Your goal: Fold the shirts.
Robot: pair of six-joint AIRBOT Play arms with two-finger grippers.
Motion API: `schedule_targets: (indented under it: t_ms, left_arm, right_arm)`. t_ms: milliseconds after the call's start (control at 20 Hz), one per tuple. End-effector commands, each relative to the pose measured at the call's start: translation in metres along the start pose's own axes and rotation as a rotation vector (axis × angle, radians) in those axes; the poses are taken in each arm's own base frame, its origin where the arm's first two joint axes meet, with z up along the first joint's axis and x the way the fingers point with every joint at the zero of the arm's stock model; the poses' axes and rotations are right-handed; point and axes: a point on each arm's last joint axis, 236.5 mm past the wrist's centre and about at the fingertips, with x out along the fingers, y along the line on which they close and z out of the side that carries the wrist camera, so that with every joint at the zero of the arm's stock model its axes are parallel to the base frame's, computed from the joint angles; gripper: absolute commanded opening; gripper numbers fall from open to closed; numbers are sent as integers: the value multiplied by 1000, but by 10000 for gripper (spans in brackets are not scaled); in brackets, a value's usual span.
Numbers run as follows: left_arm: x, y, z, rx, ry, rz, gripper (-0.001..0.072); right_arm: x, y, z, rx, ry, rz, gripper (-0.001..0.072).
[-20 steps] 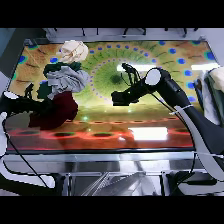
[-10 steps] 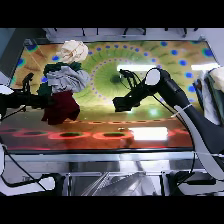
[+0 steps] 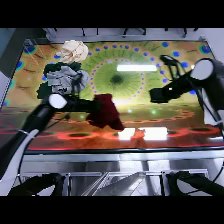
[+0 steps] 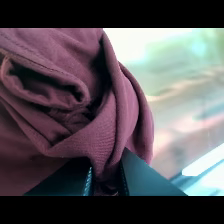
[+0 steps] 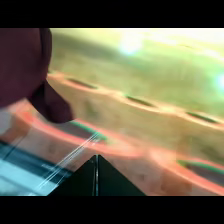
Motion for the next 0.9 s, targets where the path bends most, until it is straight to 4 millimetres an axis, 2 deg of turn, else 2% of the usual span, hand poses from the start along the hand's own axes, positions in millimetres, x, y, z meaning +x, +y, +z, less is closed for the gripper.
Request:
schedule_targets:
  t_ms: [0, 100, 150, 200, 250, 350, 400, 450, 600, 650, 750, 850]
  left_arm:
    - [60, -80, -22, 69, 46, -87, 16]
    - [79, -82, -33, 79, 142, -85, 17]
    - [83, -79, -34, 78, 179, -82, 59]
    - [86, -78, -33, 79, 211, -82, 422]
    - [84, -75, -34, 75, 245, -82, 664]
    - [69, -65, -31, 90, 309, -84, 665]
    - [55, -57, -31, 110, 346, -85, 665]
    - [41, -48, -33, 135, 380, -86, 665]
    - [11, 5, -30, 85, 395, -41, 665]
    - [6, 31, -24, 28, 370, -22, 665]
    - [1, 82, -23, -73, 337, -2, 665]
    - [9, 108, -31, -159, 342, -79, 665]
  right_arm:
    - [-18, -71, -28, 155, -37, -94, 25]
    - [-11, -91, -49, 207, -13, -105, 25]
    - [-8, -97, -53, 229, -14, -109, 26]
    - [-3, -101, -55, 240, -13, -111, 26]
    - [1, -102, -57, 243, -5, -109, 29]
    - [9, -98, -58, 246, 18, -89, 69]
    - [13, -95, -57, 255, 26, -64, 198]
    - [17, -88, -55, 266, 29, -29, 255]
    - [24, -72, -48, 290, 31, 59, 254]
    - [25, -62, -44, 284, 22, 106, 257]
    - [23, -44, -35, 235, -8, 189, 256]
    - [21, -33, -31, 230, -20, 230, 257]
